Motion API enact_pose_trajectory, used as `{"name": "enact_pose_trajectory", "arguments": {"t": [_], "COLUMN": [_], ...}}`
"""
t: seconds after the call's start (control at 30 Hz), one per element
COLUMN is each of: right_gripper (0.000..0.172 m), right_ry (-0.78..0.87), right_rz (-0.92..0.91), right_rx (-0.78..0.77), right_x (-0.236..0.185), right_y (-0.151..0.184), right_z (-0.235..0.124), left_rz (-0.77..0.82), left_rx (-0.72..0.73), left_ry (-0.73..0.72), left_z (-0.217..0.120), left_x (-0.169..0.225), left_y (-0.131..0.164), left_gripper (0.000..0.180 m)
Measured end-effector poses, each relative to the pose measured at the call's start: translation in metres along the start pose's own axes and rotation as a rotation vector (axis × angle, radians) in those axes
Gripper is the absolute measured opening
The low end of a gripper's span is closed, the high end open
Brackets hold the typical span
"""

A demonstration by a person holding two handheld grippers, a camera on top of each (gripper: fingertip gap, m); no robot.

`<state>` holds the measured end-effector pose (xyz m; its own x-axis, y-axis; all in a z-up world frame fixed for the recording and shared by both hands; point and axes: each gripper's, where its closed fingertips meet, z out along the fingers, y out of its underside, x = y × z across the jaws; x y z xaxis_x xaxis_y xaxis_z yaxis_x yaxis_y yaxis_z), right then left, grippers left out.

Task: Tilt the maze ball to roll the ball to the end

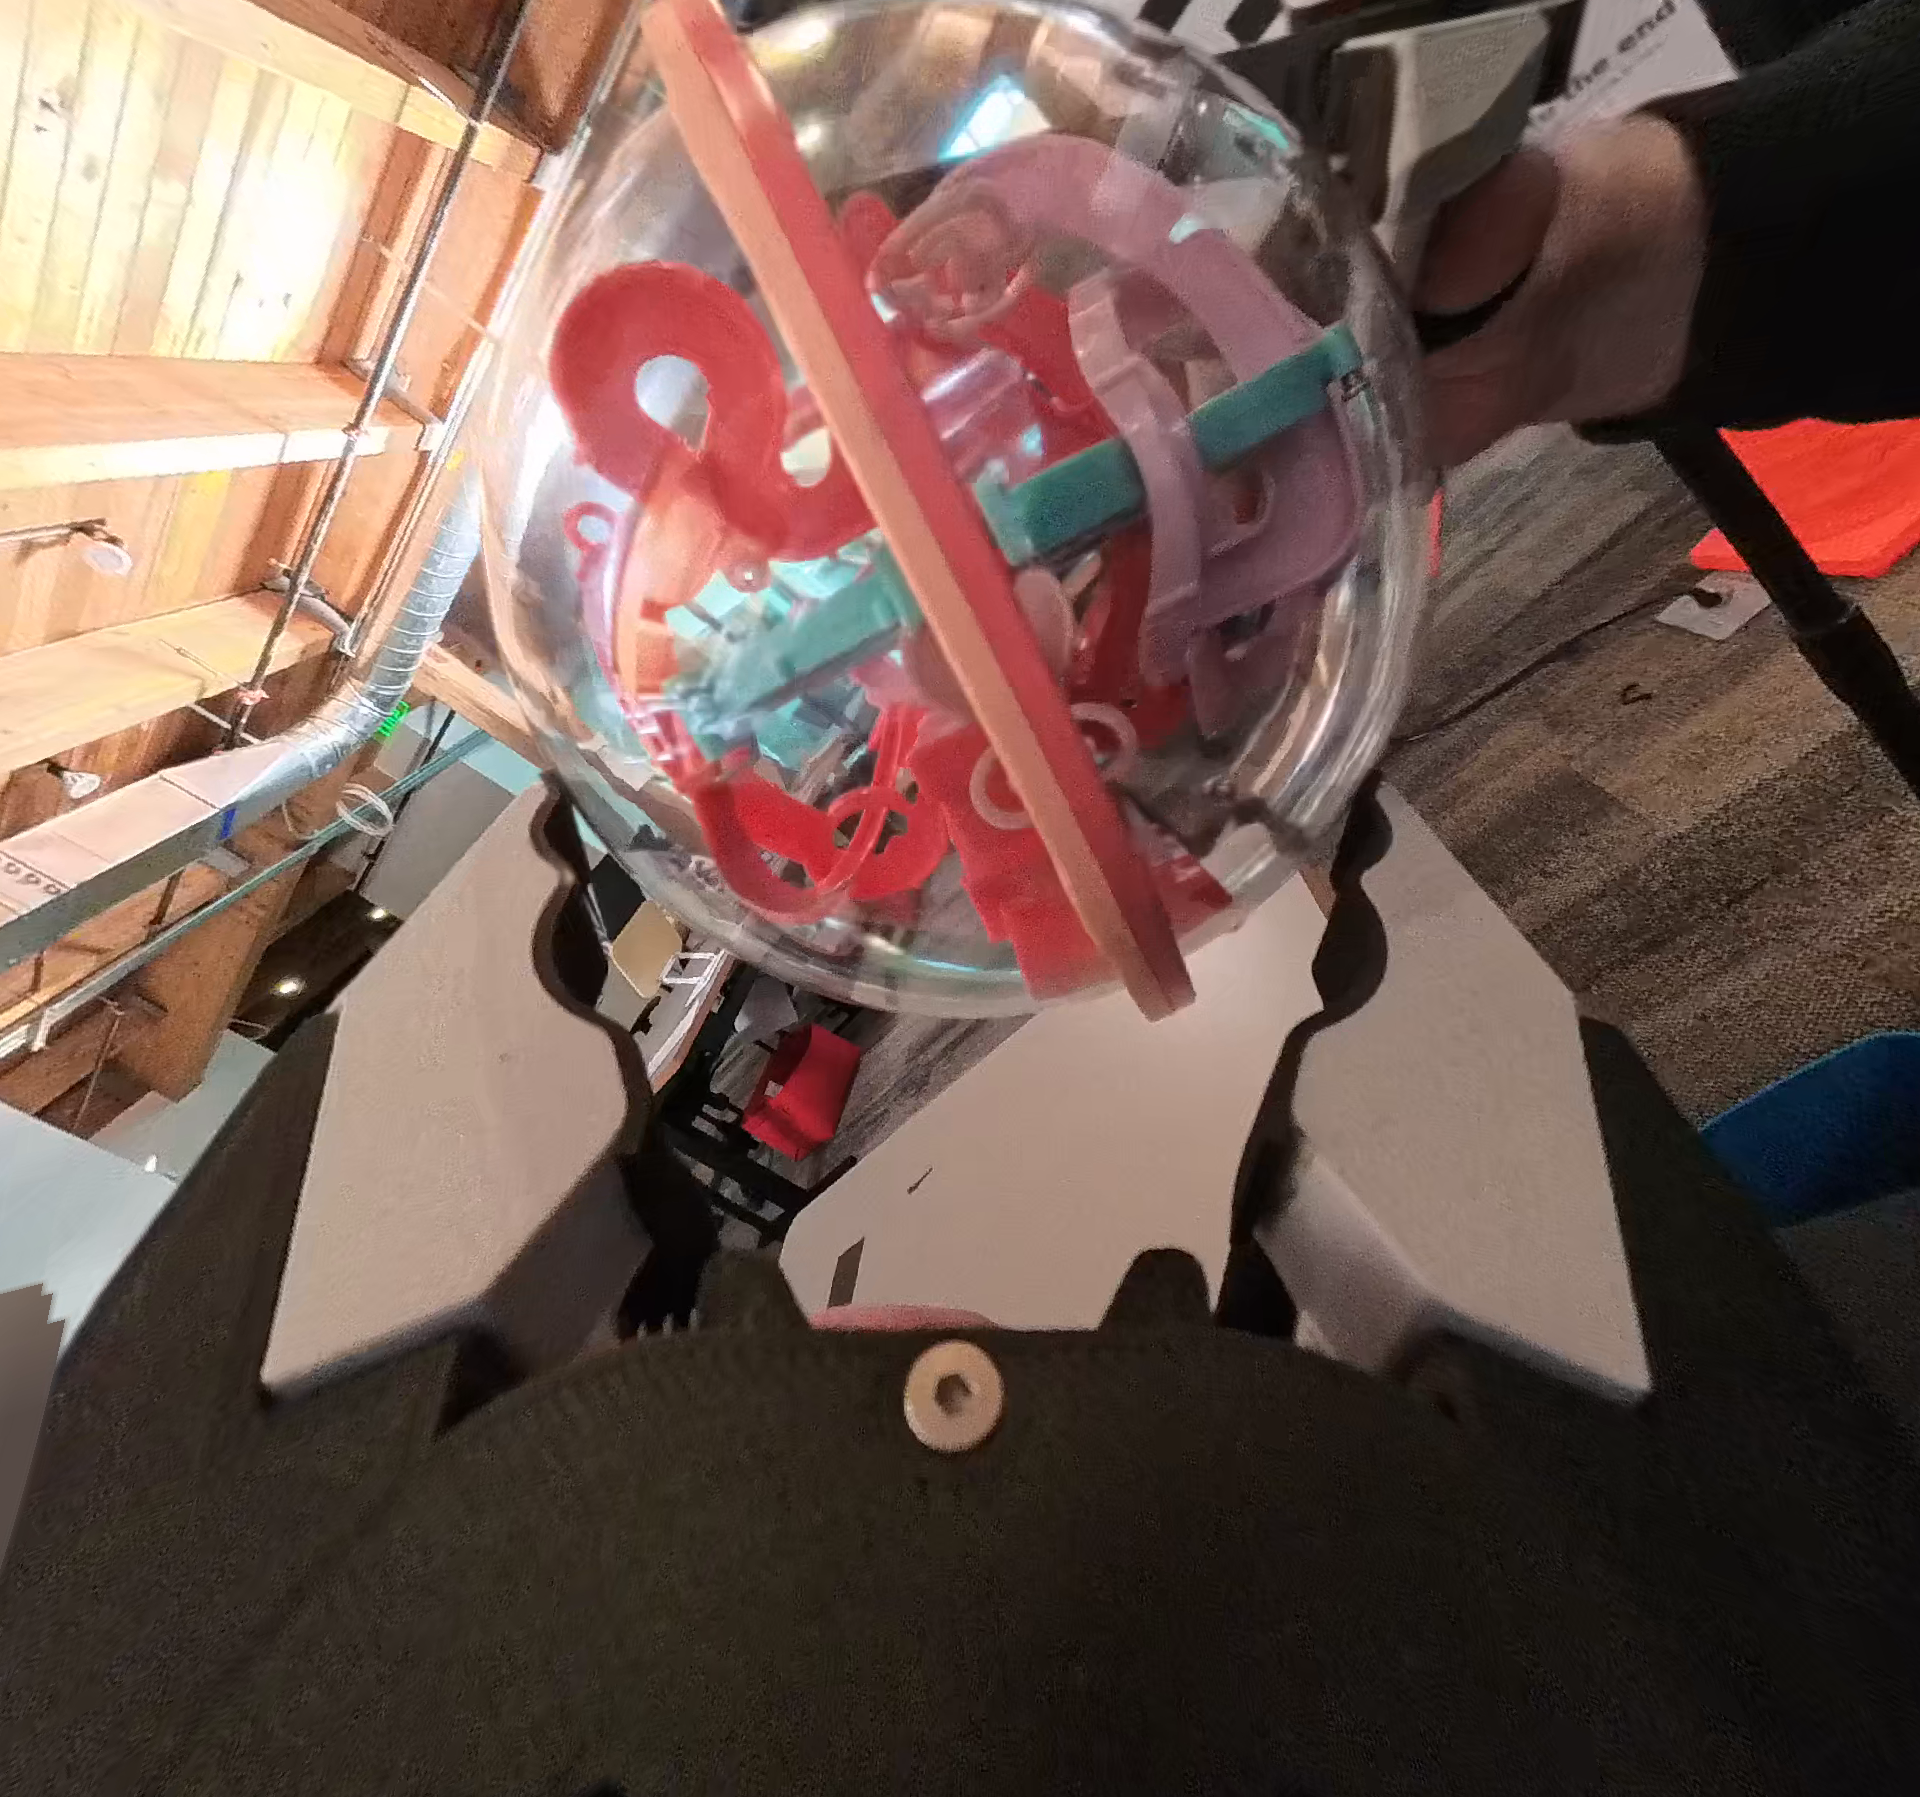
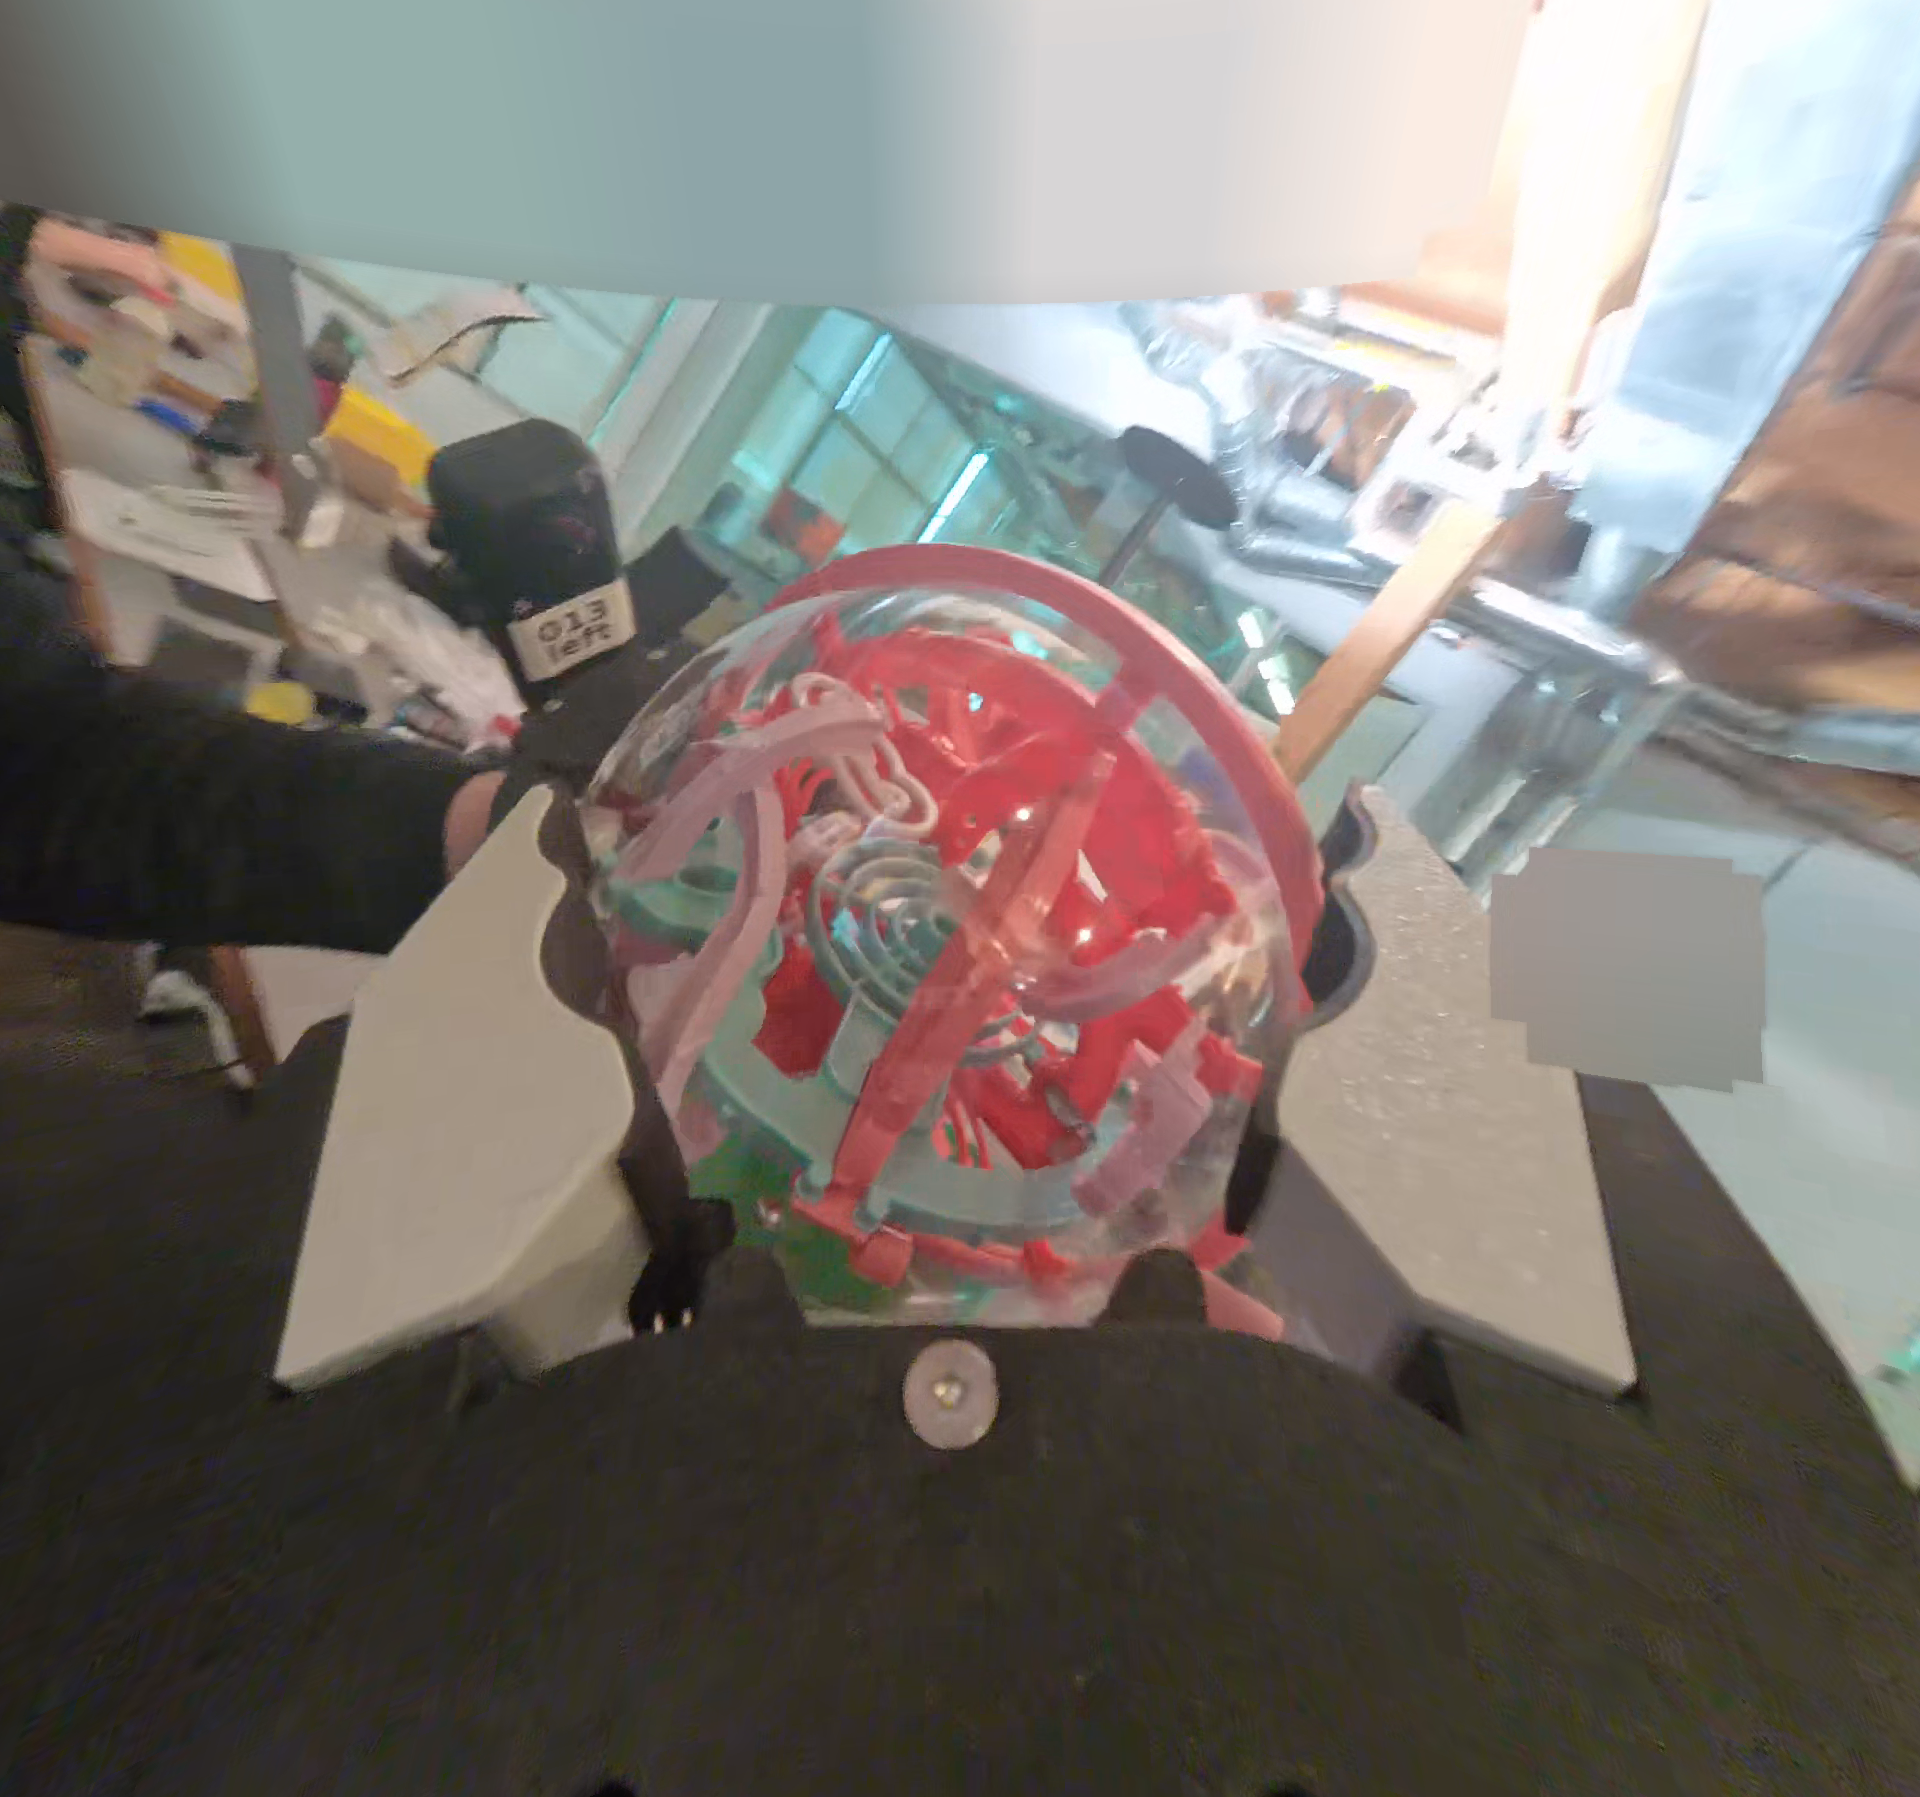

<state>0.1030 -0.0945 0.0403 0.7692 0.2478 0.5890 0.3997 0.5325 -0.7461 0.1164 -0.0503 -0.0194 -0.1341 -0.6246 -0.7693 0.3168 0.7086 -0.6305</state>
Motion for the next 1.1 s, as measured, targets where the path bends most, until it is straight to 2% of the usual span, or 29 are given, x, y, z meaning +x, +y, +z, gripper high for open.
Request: {"name": "enact_pose_trajectory", "arguments": {"t": [0.13,0.47,0.67,0.77,0.97,1.1], "right_gripper": [0.136,0.131,0.131,0.13,0.125,0.125], "right_ry": [-0.05,-0.062,-0.013,0.017,0.071,0.087], "right_rz": [-0.056,-0.499,-0.777,-0.86,-0.934,-0.916], "right_rx": [-0.028,-0.134,-0.132,-0.113,-0.052,-0.029], "right_x": [-0.006,-0.02,-0.019,-0.015,-0.01,-0.007], "right_y": [0.003,0.004,-0.014,-0.025,-0.049,-0.062], "right_z": [0.0,0.008,0.017,0.02,0.019,0.015], "left_rz": [0.046,0.259,0.413,0.473,0.503,0.5], "left_rx": [-0.035,-0.235,-0.255,-0.259,-0.214,-0.17], "left_ry": [-0.01,-0.131,-0.252,-0.282,-0.301,-0.309], "left_z": [0.001,0.005,0.009,0.012,0.016,0.016], "left_x": [0.0,-0.024,-0.057,-0.072,-0.087,-0.089], "left_y": [0.003,0.024,0.008,-0.005,-0.027,-0.041], "left_gripper": [0.138,0.136,0.135,0.134,0.133,0.129]}}
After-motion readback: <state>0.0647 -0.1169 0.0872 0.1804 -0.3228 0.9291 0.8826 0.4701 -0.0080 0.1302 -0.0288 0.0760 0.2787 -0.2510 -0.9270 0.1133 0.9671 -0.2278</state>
